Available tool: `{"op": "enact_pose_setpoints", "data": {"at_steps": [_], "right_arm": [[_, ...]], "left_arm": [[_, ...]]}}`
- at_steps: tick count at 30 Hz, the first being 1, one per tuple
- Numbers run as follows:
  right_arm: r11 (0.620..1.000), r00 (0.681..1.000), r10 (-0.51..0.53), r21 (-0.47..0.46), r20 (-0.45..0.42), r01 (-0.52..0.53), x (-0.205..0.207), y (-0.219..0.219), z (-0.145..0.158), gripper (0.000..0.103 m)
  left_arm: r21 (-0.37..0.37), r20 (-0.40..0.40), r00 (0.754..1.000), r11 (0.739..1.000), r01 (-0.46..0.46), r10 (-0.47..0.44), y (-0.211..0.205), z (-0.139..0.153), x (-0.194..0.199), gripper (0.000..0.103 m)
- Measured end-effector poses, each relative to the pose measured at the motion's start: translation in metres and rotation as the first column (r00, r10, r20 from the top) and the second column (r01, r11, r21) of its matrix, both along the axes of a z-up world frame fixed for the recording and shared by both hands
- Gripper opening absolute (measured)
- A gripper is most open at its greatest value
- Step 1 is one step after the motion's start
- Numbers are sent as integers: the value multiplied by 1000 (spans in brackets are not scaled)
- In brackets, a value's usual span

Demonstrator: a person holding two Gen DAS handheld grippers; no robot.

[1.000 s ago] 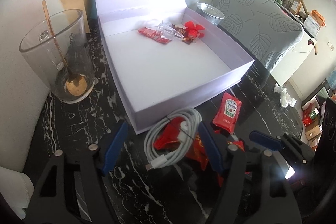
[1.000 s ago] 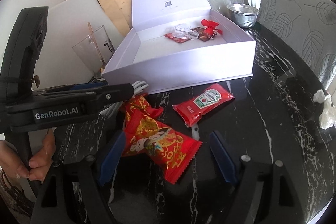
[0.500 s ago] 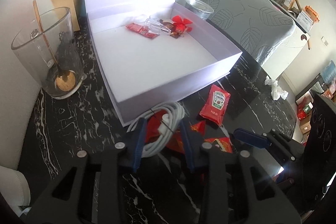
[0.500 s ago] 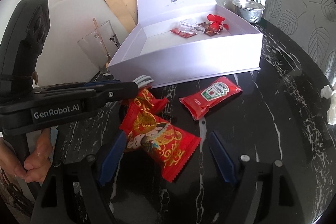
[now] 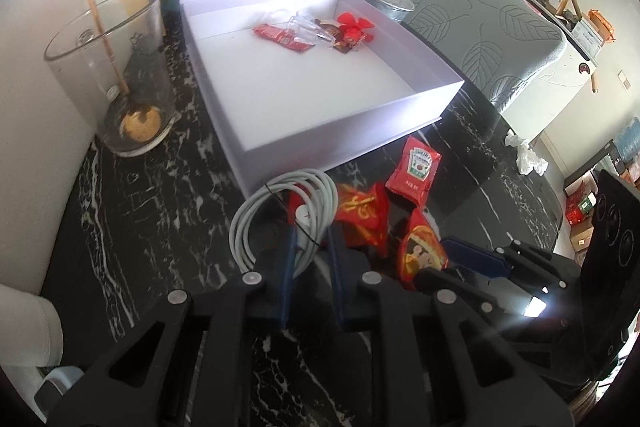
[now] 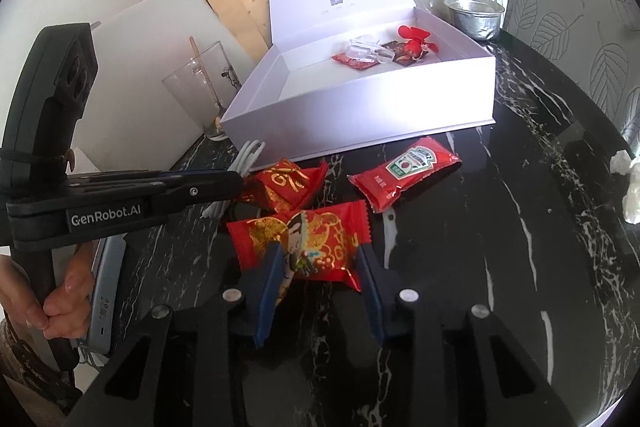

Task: Organize objects

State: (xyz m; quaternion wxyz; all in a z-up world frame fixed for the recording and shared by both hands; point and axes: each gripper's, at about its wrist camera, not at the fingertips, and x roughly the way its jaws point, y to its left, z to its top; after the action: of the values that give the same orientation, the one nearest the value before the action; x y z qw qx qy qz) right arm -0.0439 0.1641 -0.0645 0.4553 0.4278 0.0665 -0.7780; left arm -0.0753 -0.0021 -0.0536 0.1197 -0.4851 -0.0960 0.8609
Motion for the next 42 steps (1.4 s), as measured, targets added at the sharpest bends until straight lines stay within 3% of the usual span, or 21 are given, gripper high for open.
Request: {"op": "enact_pose_setpoints", "data": {"at_steps": [9, 19, 22, 24, 26, 28, 31, 37, 42], "right_arm": [[999, 999, 11, 35, -53, -10, 11, 5, 3, 38], [1000, 992, 13, 7, -123, -12, 21, 9, 11, 79], [1000, 989, 14, 11, -147, -12, 23, 6, 12, 79], [1000, 989, 15, 11, -144, -14, 23, 3, 11, 79], [1000, 990, 8, 22, -141, -5, 21, -1, 9, 81], [999, 990, -21, 27, -138, 25, 18, -5, 7, 83], [998, 989, -63, 22, -137, 66, 15, -10, 4, 84], [993, 984, -87, 60, -156, 97, 13, -23, -7, 85], [991, 979, -91, 79, -180, 107, 12, -29, -12, 86]], "left_arm": [[-31, 37, 999, 999, -9, 10, -11, -5, 19, 15], [-5, 75, 997, 1000, -9, 10, -16, -6, 37, 16], [-30, 55, 998, 999, -24, 25, -17, -5, 41, 18], [-47, 40, 999, 998, -33, 35, -19, -4, 41, 24], [-49, 29, 999, 998, -32, 33, -21, -4, 40, 37], [-46, 16, 999, 998, -35, 36, -23, -4, 40, 57], [-40, -12, 999, 998, -46, 46, -26, -3, 41, 72], [-102, 16, 999, 994, -31, 32, -23, -14, 37, 75], [-78, 57, 998, 997, -18, 23, -26, -27, 34, 75]]}}
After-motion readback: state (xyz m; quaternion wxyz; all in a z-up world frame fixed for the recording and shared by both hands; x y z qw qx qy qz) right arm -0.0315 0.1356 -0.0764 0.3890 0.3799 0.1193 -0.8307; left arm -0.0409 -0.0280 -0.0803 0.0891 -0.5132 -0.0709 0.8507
